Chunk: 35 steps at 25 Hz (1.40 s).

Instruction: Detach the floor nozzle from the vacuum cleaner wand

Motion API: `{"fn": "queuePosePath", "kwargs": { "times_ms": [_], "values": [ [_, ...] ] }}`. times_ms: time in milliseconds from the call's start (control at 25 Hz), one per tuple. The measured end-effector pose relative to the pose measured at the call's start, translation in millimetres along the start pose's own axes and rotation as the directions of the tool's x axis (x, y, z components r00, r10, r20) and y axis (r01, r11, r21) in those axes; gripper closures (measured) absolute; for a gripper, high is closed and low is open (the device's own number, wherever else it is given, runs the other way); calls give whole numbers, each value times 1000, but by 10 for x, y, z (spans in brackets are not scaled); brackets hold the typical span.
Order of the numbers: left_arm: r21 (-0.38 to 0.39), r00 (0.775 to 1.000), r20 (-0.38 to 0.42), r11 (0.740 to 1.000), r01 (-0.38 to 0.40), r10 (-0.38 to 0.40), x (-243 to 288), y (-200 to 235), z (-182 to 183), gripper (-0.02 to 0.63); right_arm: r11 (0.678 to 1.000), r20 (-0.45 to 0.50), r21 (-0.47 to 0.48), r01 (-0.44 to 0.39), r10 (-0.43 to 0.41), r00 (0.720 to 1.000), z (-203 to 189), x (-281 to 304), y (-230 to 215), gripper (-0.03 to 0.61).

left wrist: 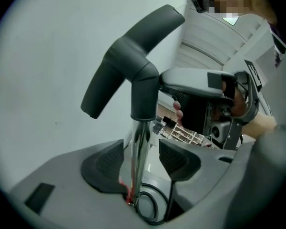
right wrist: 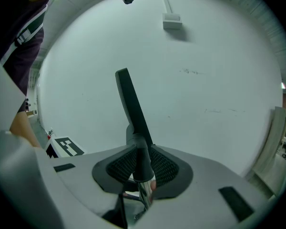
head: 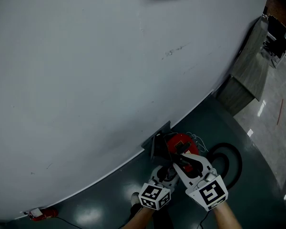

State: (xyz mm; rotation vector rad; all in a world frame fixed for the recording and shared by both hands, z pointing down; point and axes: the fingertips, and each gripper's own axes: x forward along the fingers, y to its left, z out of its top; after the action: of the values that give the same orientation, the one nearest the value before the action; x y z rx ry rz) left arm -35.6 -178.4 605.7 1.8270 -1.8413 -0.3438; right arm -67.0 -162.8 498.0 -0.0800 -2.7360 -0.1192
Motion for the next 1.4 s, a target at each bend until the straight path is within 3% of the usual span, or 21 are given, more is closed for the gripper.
{"fn": "queuePosePath", "kwargs": {
  "times_ms": [280,400,520,880,1000,1400],
  "values": [
    [-41,998,21,997,63,-62,253,-29,-10,377,998,-35,-54,-36,35,999,-1,67,-3,488],
    [-44,998,37,997,56,-54,272,18,43,390,995,-43,-82,-53,50,998,-3,62,9,485],
    [-35,998,41,998,43,-42,264,57,59,451,992,-44,-95,-86,82,996,11,65,43,467],
    [-29,999,51,999,15,-13,254,121,64,459,980,-88,-150,-133,120,989,14,163,85,433],
    [3,998,44,999,36,-36,261,34,58,459,973,-116,-156,-170,153,981,-36,211,170,385],
    [14,998,42,999,36,-36,248,8,53,460,970,-132,-219,-102,74,989,-92,416,178,382]
  ]
}}
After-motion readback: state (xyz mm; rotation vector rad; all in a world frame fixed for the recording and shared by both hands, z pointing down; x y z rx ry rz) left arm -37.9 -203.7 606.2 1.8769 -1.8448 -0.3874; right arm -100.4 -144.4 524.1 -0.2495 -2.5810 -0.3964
